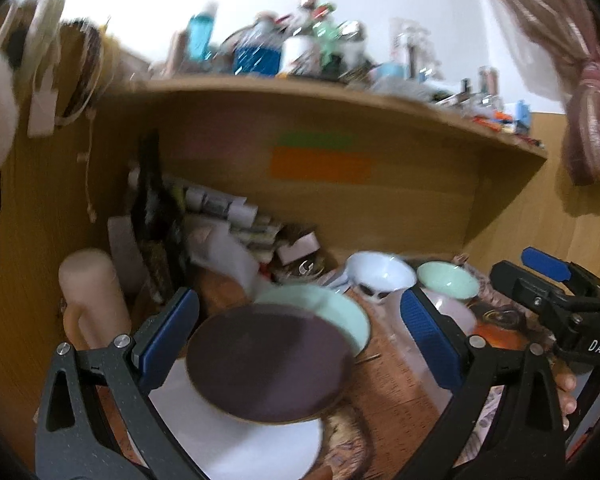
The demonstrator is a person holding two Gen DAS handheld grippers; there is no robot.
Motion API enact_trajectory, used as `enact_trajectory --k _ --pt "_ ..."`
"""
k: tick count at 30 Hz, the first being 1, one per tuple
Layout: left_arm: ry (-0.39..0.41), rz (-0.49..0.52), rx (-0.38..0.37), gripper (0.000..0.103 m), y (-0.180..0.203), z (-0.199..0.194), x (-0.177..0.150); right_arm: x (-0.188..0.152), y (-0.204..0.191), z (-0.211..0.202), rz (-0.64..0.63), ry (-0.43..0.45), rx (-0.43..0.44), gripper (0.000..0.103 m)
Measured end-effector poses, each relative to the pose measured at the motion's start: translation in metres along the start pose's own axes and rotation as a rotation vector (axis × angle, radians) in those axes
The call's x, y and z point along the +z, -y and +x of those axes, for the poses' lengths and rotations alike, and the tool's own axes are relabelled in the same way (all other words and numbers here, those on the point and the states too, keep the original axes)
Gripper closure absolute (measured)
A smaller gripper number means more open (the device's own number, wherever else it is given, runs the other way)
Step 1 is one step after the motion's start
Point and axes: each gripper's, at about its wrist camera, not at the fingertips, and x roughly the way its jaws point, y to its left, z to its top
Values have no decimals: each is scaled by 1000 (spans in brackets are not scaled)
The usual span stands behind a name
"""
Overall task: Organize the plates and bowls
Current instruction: 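Lower both grippers onto the dark brown plate rim and close them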
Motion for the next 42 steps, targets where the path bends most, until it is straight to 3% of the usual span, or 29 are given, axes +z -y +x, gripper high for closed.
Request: enact_trajectory --k 10,17,21,30,36,42 --pt "-171 -51 72 4 -64 52 -20 -23 -11 62 -17 -174 16 0" --pt "-318 -35 92 21 -97 94 -30 -44 -16 102 -21 -327 52 27" --pt "-400 -32 77 32 -110 116 -33 -52 -17 121 -9 -399 68 41" --pt "-560 -60 6 59 -130 156 -45 -68 -11 155 78 -532 96 58" --pt "-616 -69 -38 70 -133 170 -46 -71 -12 163 119 -564 137 62" --pt "-643 -45 -69 73 -127 179 -44 -75 -11 171 147 -586 166 69"
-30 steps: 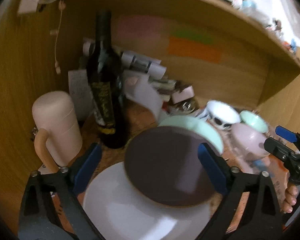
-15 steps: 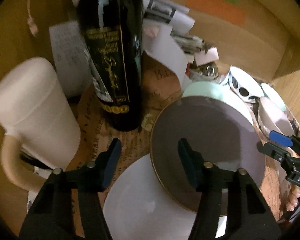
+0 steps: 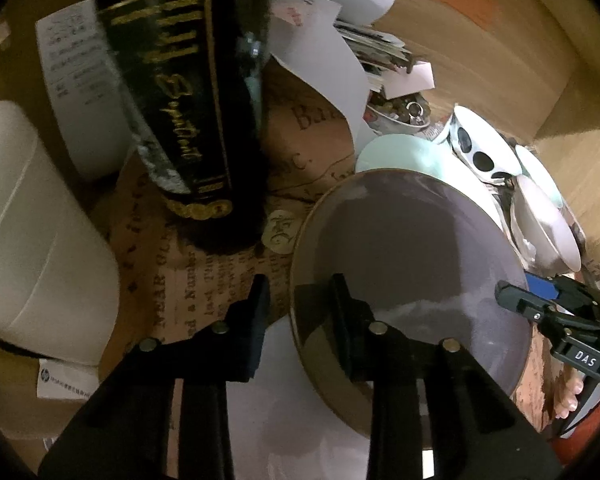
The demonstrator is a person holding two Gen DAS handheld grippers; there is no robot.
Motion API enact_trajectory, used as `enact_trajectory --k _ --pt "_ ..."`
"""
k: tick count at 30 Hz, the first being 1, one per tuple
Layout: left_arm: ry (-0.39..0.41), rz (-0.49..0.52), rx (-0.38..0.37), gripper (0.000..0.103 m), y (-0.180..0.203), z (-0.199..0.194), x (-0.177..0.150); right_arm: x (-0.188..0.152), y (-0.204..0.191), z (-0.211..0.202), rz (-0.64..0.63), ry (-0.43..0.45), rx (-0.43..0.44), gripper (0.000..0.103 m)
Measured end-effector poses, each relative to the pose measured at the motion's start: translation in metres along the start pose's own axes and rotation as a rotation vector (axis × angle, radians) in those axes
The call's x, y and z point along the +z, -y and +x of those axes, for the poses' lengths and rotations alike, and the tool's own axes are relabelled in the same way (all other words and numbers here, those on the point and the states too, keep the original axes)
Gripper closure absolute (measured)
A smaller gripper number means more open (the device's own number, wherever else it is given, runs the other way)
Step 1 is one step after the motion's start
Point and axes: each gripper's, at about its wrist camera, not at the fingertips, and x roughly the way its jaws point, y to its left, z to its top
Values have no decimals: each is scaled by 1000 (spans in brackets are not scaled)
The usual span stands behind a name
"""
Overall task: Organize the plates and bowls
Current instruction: 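Lower both grippers onto the dark brown plate rim and close them, then lift the dark brown plate off the white plate with both grippers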
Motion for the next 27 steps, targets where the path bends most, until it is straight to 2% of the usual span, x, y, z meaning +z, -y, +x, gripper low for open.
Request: enact_trajectory --k 2,5,12,16,17,18,19,20,22,25,27 --pt "-15 5 -16 74 2 3 2 0 0 1 4 0 16 74" --pt "-34 22 -22 74 5 7 6 1 -2 2 1 0 21 75" --pt "-41 28 -6 74 4 9 9 0 0 -3 27 17 33 81" --pt "8 106 93 75 20 -1 5 1 -3 -10 13 42 27 82" --pt "24 130 101 83 25 -6 4 2 -3 -11 11 46 34 87" --pt "11 149 -11 102 30 -10 2 2 -4 -12 8 45 53 89" --pt "-23 160 -108 102 36 -12 2 3 -5 -12 6 42 64 89" --pt "-23 182 -99 102 47 -14 2 3 -8 -11 4 39 65 90" --pt "44 229 -4 102 64 -22 1 3 -9 -7 5 35 55 89" --pt "56 184 1 102 57 -26 5 2 -7 -7 11 41 50 90" --pt "74 142 42 102 45 -30 6 3 -8 -10 -1 54 40 90"
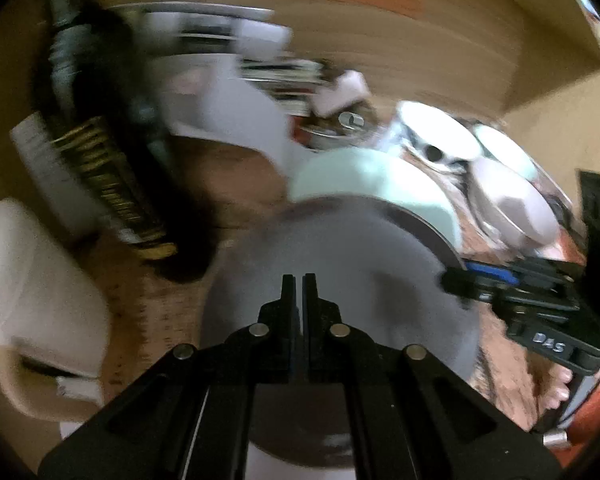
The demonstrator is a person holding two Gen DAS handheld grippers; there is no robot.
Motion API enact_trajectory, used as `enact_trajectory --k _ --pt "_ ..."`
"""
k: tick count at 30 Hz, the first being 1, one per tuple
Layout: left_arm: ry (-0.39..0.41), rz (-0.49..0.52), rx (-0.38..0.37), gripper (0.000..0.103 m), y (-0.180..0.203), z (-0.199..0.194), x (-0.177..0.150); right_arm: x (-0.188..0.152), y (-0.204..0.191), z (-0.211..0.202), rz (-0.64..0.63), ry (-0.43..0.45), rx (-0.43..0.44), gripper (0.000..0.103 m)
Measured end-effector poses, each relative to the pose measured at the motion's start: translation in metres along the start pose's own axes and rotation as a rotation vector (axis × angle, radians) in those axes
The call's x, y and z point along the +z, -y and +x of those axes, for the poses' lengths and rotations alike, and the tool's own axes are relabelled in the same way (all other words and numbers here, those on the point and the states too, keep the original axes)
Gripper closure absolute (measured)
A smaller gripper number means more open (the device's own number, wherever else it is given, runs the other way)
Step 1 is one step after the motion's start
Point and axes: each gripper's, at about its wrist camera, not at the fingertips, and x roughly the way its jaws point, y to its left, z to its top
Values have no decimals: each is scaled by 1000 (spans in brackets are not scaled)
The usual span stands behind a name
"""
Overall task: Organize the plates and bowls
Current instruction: 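Lift the dark brown plate off the white plate with both grippers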
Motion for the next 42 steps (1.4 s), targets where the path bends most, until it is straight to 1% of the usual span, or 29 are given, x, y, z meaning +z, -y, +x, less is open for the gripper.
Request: enact_trajectory --k 2,4,5,6,7,9,10,13,18,22,25,26,29,30,33,35,39,42 --pt "-8 -31 18 101 -12 0 -2 1 -1 -1 -8 -5 4 90" --pt "-14 -63 41 96 -25 -2 -6 0 0 1 -7 -12 16 89" --pt "-16 -72 59 90 -30 -2 -8 0 1 1 -2 -13 22 89" --pt "-20 -80 75 81 -35 -2 -10 0 2 0 3 -11 26 89" --pt "-22 -89 88 76 -40 -1 -13 -1 2 0 6 -10 29 89" --pt "-26 -98 106 58 -46 -1 -18 -3 1 -2 8 -11 32 89" --pt "-32 -102 111 56 -51 1 -21 -5 0 -3 6 -13 32 89" --pt "-59 -108 98 56 -59 6 -25 -8 0 -5 18 -25 43 87" --pt "-95 -92 71 55 -57 18 -33 -18 3 -8 59 -39 75 80" --pt "-94 -93 31 56 -59 17 -36 -25 0 -7 75 -56 102 80" --pt "-99 -88 -9 61 -57 20 -36 -28 -5 -6 78 -68 121 80" --pt "-104 -82 -19 64 -55 20 -36 -28 -7 -5 76 -74 129 80" --pt "-103 -71 -12 64 -53 19 -36 -31 -12 -2 73 -75 137 80" --pt "-103 -72 -9 66 -53 18 -36 -31 -14 -1 69 -74 139 80" --pt "-97 -71 10 72 -52 11 -37 -31 -18 -3 54 -53 103 81" --pt "-98 -63 14 72 -52 10 -39 -30 -18 -4 50 -42 92 81" --pt "-107 -66 15 72 -51 9 -42 -27 -14 -7 65 -29 103 82" --pt "-98 -72 1 72 -49 7 -40 -26 -11 -9 71 -11 71 82"
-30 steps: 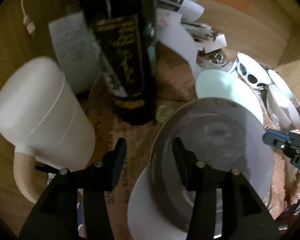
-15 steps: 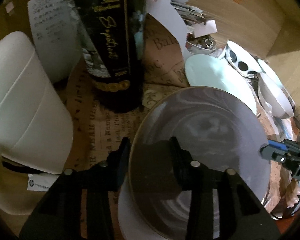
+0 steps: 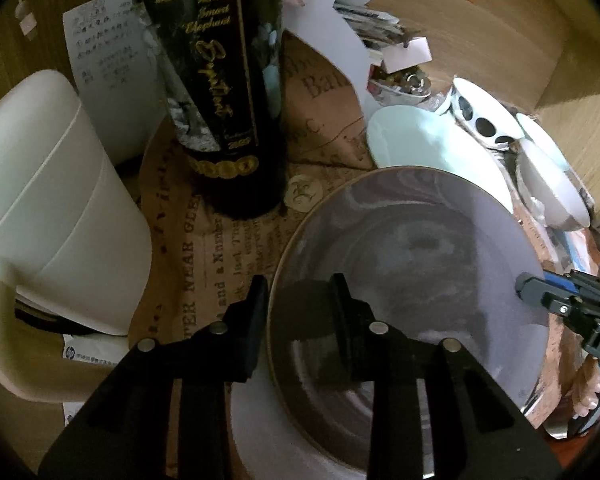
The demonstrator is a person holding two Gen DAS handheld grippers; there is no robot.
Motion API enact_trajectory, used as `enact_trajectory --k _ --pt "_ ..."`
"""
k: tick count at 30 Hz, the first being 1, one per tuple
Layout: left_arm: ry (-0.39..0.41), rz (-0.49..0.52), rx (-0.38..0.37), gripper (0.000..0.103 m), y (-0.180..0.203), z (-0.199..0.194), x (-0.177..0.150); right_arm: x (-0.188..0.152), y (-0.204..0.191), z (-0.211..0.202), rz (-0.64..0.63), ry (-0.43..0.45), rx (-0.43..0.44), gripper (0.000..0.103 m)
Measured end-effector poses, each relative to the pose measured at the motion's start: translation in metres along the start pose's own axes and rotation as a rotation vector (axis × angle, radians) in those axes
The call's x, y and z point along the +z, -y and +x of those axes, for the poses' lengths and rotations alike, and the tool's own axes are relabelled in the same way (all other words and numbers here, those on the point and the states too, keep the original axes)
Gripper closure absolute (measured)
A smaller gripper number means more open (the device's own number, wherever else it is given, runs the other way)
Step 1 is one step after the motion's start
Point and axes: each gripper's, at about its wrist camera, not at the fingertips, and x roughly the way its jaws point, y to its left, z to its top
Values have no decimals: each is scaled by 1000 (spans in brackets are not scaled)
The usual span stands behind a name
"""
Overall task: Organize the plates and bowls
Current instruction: 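Lift the dark brown plate off the white plate with both grippers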
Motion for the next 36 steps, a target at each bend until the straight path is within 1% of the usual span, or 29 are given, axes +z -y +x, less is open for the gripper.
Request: enact_trajectory --k 2,4,6,11,17,24,36 --pt "-6 -3 -25 72 3 -1 1 1 5 -3 11 14 -5 82" --pt "-10 12 -27 72 9 1 1 4 10 -7 31 29 1 82" --pt "-22 18 -30 72 15 5 1 7 13 -9 26 44 -13 82" --pt "-22 15 -46 73 24 8 5 12 20 -13 27 70 -38 82" --pt "-17 9 -87 73 33 8 10 17 39 -17 74 81 -31 82" --pt "-8 31 -108 72 49 9 13 16 52 -23 91 82 -38 82" --pt "15 41 -100 73 66 6 15 16 59 -39 85 105 -47 82"
